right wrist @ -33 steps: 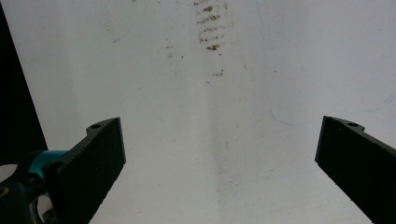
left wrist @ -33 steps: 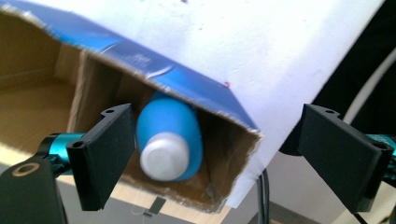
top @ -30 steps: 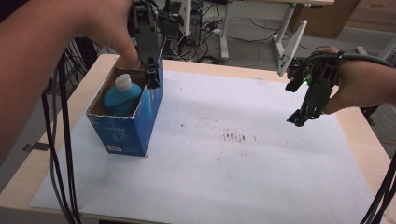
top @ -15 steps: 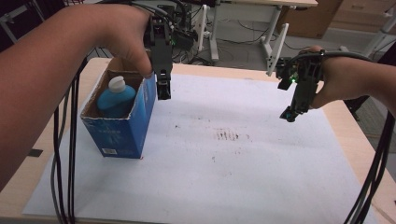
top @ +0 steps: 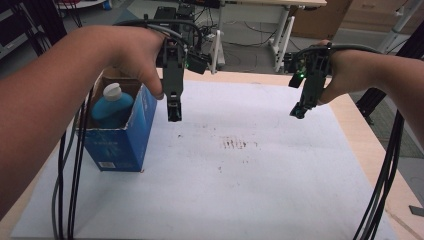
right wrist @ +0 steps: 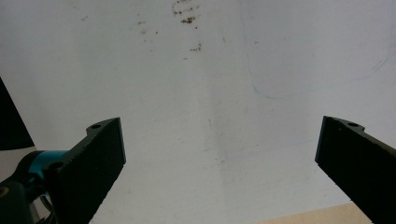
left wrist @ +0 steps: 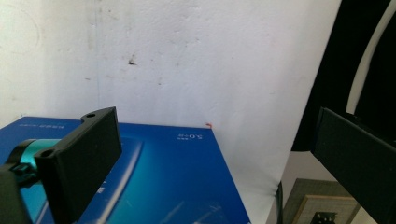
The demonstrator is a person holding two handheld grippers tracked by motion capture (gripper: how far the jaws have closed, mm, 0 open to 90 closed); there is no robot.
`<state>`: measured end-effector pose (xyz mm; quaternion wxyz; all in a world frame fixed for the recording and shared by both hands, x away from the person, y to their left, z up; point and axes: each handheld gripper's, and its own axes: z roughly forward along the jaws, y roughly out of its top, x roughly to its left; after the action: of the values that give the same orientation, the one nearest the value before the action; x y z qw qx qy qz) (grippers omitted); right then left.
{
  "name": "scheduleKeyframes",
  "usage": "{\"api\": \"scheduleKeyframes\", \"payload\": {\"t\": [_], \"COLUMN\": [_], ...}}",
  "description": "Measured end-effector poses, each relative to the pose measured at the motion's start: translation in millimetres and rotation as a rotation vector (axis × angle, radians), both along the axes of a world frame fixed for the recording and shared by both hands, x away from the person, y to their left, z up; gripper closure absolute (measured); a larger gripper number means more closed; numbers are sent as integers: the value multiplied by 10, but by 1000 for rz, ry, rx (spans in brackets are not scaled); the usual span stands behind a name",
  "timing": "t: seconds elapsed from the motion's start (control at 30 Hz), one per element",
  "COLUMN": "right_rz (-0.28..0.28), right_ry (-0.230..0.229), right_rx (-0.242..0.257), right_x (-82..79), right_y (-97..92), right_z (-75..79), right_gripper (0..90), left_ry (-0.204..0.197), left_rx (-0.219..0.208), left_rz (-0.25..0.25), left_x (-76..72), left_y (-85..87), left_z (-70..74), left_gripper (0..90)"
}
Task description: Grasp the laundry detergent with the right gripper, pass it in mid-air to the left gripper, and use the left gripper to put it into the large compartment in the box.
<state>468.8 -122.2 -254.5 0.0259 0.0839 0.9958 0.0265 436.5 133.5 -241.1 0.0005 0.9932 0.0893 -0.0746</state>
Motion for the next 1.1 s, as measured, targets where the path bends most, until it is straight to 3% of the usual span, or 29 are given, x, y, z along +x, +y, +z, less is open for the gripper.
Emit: {"api": "scheduleKeyframes", "payload": {"t": [0.2, 0.53, 1.1], "right_rz": [16, 42, 11], "right_ry": [5, 14, 13], "right_rx": [-17, -16, -42], "right_x": [-13, 11, 54], "right_y": [1, 27, -52], "right_z": [-38, -61, -96], "right_gripper": [6, 6, 6], "left_ry": [-3, 1, 3], "left_rx": [-12, -6, -20], "left_rz": [-3, -7, 4], "left_x": [53, 39, 26], "left_y": [-43, -69, -66], "left_z": [-28, 62, 157], "left_gripper": [17, 17, 17]}}
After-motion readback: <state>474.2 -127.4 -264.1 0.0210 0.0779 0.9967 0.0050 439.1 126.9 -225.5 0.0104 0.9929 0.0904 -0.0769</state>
